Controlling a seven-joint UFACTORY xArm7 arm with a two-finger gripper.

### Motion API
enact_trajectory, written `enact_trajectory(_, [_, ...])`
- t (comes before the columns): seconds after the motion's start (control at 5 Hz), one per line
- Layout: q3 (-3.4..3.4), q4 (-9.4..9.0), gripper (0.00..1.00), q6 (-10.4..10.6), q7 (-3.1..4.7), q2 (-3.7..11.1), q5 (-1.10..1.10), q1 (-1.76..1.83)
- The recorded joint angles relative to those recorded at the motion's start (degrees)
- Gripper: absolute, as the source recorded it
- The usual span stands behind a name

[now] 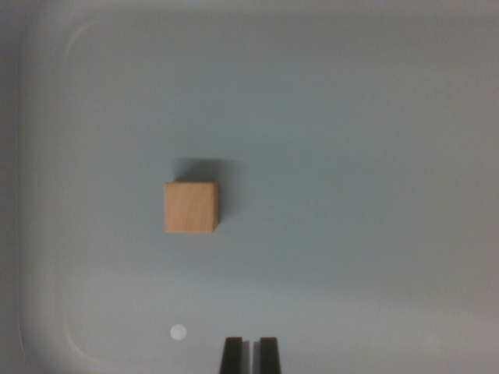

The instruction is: Push wooden cube

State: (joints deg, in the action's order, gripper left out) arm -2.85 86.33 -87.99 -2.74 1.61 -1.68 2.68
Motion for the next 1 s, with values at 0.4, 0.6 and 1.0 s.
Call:
enact_trajectory(0.4, [-0.12,-1.03,0.00,1.2,-0.31,0.23,0.06,0.13])
enact_trajectory(0.6, [-0.26,-2.30,0.00,2.8,-0.68,0.51,0.13,0.29])
enact_trajectory(1.0, [-0.42,-3.70,0.00,4.4,-1.10,0.81,0.21,0.47])
